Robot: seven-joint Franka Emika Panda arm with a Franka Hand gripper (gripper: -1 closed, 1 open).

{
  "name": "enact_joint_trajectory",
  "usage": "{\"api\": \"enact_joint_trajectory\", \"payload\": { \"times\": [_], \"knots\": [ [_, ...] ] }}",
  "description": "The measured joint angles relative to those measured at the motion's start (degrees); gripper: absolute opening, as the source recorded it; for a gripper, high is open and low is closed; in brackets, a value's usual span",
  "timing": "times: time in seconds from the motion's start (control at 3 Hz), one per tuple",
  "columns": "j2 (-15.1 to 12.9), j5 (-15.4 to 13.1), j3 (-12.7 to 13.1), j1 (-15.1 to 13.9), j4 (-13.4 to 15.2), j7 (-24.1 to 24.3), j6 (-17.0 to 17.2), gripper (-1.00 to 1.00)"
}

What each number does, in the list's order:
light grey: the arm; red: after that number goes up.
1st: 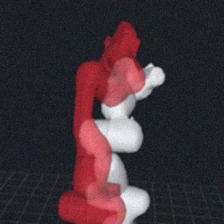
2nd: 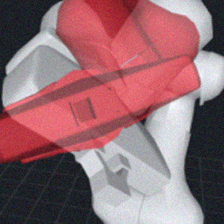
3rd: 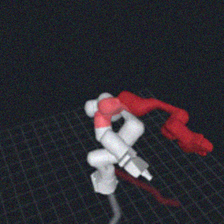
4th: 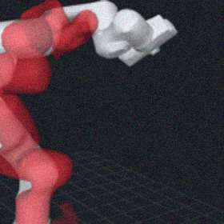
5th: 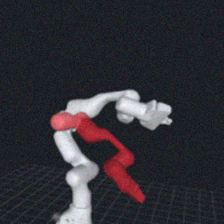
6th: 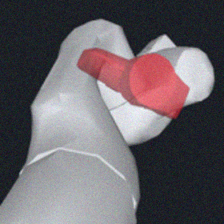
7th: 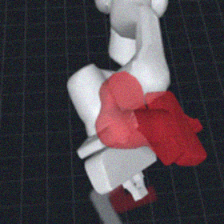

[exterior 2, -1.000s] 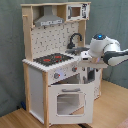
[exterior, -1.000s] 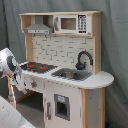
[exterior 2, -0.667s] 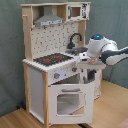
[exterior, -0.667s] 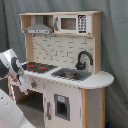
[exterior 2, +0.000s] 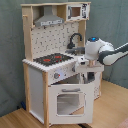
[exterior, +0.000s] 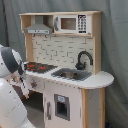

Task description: Play with the kitchen

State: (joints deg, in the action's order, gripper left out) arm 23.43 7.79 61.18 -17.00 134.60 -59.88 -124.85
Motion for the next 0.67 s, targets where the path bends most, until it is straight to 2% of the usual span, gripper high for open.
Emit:
{"api": "enact_joint_trajectory", "payload": {
  "times": [0.33, 0.67],
  "knots": [
    [-0.3, 0.0, 0.0, 0.0, 0.0, -0.1, 0.0, -1.0],
    [-2.8, -0.2, 0.0, -0.8, 0.0, -0.2, 0.0, -1.0]
  ]
}}
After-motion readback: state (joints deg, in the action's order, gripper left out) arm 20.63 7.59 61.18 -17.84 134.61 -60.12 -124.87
